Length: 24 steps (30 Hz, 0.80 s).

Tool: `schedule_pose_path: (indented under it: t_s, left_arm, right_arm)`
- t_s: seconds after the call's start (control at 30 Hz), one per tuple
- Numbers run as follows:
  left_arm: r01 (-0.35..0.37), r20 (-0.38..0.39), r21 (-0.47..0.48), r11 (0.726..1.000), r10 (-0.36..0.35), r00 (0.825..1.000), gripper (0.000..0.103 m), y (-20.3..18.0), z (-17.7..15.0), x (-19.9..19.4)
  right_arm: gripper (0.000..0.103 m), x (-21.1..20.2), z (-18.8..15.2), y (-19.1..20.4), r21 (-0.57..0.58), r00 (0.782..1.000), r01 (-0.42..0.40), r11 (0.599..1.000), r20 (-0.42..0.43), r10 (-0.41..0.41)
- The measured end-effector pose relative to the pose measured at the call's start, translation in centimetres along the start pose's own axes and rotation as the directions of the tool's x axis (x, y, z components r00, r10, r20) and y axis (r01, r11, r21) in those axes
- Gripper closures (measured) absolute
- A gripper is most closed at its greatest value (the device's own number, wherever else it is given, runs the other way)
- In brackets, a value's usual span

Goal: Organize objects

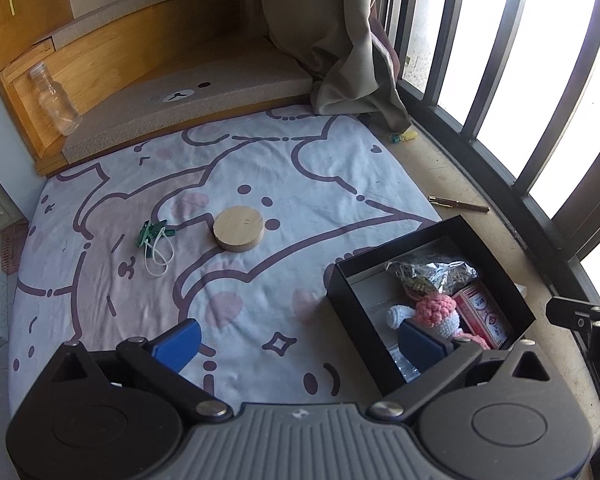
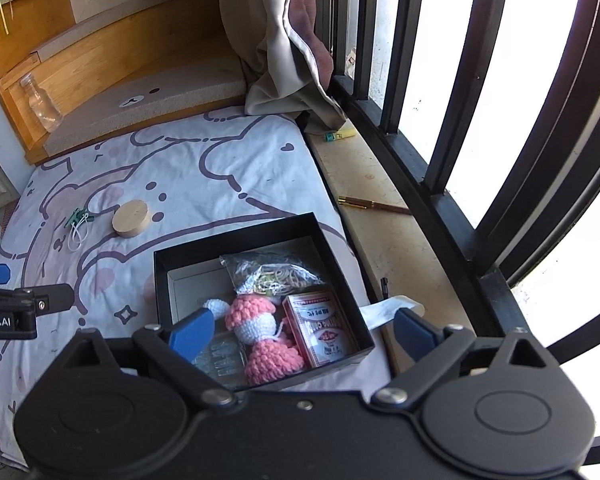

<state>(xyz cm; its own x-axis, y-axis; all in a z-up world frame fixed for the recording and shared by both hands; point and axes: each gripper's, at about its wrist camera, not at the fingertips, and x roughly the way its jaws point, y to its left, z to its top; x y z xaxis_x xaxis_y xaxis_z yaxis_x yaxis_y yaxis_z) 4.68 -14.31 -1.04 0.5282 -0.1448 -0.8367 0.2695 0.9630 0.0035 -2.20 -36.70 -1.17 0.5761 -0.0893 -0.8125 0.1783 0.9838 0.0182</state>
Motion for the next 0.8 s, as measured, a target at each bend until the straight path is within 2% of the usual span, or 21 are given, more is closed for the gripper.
schedule_pose_path:
  t_s: [0.1, 0.5, 0.8]
  left_arm:
    - [-0.003, -0.005, -0.001, 1.000, 0.003, 1.000, 0.000, 0.2, 0.0, 0.2]
    - [-0.016, -0.009, 0.021, 1.000, 0.016, 1.000, 0.000, 0.1, -0.1, 0.6]
    - [-0.024, -0.001, 0.008, 1.000, 0.024, 1.000, 0.000, 0.7, -0.1, 0.7]
  right_arm:
    - [0.000, 0.3, -0.1, 0.1, -0.002, 1.000, 0.014, 1.000, -0.006, -0.014]
    - [0.000, 0.8, -0.2, -0.5, 0.027, 0.999, 0.046, 0.999, -0.014, -0.046]
    - [0.000, 1.2, -0.2, -0.5, 0.037, 0.999, 0.033, 0.999, -0.019, -0.033]
